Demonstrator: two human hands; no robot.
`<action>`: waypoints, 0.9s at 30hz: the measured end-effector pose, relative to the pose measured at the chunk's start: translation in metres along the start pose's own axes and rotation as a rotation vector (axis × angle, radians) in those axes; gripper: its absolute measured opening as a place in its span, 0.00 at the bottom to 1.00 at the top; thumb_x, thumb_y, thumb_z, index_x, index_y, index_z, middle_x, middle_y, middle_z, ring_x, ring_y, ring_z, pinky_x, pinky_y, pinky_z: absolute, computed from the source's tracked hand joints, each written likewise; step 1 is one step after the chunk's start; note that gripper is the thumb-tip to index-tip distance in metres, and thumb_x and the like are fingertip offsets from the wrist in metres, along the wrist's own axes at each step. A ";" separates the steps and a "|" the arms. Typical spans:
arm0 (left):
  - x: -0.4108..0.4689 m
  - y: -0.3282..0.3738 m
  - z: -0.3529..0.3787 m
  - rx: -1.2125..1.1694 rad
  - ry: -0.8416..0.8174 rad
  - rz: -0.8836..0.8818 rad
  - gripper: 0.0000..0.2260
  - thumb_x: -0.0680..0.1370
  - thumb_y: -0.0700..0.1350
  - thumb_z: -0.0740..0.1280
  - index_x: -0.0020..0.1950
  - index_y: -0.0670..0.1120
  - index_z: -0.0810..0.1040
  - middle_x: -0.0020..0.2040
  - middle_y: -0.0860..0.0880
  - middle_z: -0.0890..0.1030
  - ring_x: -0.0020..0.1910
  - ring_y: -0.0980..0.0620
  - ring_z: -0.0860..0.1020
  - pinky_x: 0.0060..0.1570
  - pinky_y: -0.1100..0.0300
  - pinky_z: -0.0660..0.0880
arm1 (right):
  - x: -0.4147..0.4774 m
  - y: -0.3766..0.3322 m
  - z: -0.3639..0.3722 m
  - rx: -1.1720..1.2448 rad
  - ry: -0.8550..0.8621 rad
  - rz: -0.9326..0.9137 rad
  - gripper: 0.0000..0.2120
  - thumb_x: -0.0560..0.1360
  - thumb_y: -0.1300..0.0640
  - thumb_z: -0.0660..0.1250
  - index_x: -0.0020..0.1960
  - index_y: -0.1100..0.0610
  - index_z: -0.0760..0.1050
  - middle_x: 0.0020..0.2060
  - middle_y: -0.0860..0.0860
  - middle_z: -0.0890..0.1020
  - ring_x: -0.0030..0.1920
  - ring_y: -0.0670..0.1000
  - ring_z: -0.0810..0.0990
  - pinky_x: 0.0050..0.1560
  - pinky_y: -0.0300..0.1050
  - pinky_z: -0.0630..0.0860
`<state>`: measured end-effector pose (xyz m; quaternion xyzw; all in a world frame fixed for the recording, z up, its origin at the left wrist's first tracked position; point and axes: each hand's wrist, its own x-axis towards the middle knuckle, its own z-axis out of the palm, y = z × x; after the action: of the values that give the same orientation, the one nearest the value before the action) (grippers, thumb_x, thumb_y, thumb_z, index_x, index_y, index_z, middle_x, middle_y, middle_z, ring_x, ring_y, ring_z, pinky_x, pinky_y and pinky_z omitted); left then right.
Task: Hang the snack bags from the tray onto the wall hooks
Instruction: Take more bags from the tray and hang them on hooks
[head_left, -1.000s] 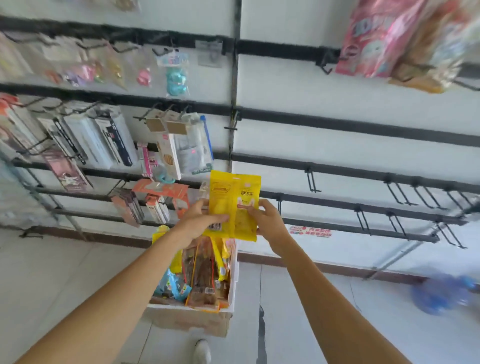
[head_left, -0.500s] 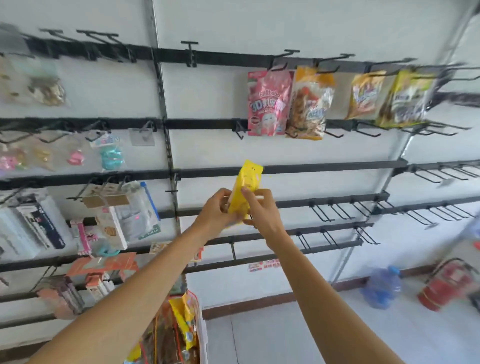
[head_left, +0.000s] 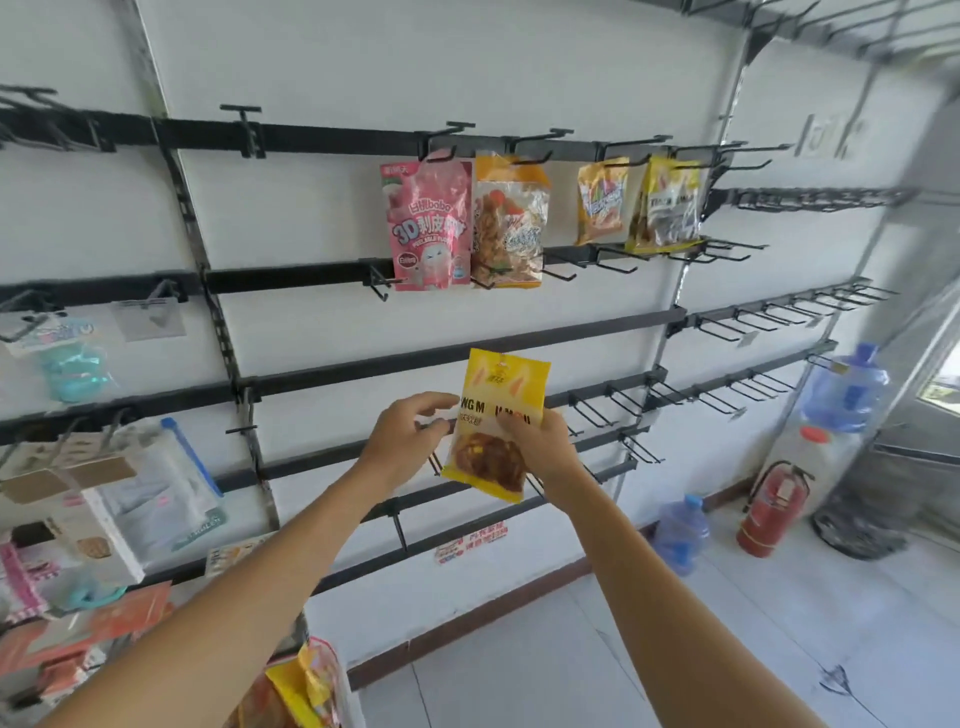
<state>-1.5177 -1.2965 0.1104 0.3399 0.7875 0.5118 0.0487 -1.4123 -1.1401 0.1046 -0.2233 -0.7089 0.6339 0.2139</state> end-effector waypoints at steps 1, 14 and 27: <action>0.005 0.004 0.004 -0.019 0.011 -0.013 0.15 0.79 0.40 0.64 0.63 0.54 0.79 0.61 0.55 0.79 0.60 0.56 0.75 0.58 0.59 0.72 | 0.001 0.003 -0.009 0.038 -0.017 0.015 0.05 0.79 0.58 0.67 0.47 0.52 0.80 0.45 0.51 0.86 0.50 0.56 0.85 0.51 0.54 0.83; 0.071 0.075 0.100 -0.501 -0.150 -0.195 0.08 0.77 0.45 0.71 0.54 0.45 0.83 0.48 0.47 0.85 0.48 0.48 0.82 0.46 0.55 0.77 | 0.045 0.008 -0.151 0.198 -0.235 -0.014 0.13 0.77 0.60 0.70 0.61 0.63 0.78 0.53 0.58 0.85 0.52 0.59 0.85 0.44 0.48 0.82; 0.132 0.169 0.184 -0.432 -0.054 -0.033 0.03 0.76 0.43 0.72 0.46 0.45 0.84 0.41 0.48 0.85 0.40 0.53 0.82 0.40 0.57 0.80 | 0.109 -0.045 -0.261 0.207 0.052 -0.303 0.08 0.77 0.56 0.70 0.49 0.60 0.76 0.41 0.54 0.83 0.39 0.51 0.83 0.34 0.44 0.78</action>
<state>-1.4584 -1.0353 0.2013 0.3220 0.6634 0.6586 0.1498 -1.3494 -0.8706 0.1790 -0.1071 -0.6598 0.6580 0.3469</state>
